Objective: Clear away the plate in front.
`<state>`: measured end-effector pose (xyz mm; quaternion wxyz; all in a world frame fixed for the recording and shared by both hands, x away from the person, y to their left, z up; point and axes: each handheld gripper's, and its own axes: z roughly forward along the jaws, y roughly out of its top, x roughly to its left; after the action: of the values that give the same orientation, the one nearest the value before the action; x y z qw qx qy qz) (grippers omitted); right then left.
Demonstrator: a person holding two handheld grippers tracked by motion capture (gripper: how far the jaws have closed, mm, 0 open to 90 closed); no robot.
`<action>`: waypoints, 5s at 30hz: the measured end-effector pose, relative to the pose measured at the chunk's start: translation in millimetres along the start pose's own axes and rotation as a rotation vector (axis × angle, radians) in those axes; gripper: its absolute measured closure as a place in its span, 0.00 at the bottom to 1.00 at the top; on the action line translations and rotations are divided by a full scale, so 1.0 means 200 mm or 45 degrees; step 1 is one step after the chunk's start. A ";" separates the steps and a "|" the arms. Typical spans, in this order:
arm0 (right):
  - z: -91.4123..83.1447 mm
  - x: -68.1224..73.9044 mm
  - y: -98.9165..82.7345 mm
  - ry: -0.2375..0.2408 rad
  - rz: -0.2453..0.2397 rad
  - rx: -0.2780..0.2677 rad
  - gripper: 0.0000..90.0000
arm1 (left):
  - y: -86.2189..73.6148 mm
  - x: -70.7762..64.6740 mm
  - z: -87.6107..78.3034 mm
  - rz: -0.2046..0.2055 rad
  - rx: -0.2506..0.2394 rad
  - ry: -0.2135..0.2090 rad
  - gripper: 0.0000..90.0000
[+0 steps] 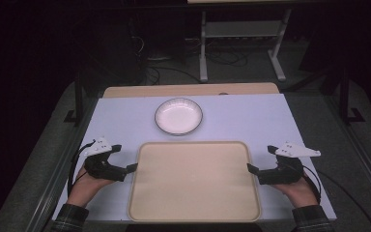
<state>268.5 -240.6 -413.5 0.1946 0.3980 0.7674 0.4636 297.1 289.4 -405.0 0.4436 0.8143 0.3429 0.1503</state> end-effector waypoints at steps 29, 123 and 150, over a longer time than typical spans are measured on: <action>0.00 0.00 0.01 0.006 0.018 -0.021 0.00 | 0.12 0.07 0.12 -0.039 0.008 -0.013 0.02; -0.01 0.00 0.01 0.014 0.024 -0.033 0.00 | 0.47 0.34 0.67 -0.274 0.135 0.009 0.02; -0.01 0.00 0.01 0.020 0.032 -0.038 0.00 | 0.42 0.47 0.81 -0.627 0.198 0.030 0.37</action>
<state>267.8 -241.9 -411.3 0.1886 0.4010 0.7569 0.4804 489.3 222.2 -432.1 0.3990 0.7360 0.5465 0.0203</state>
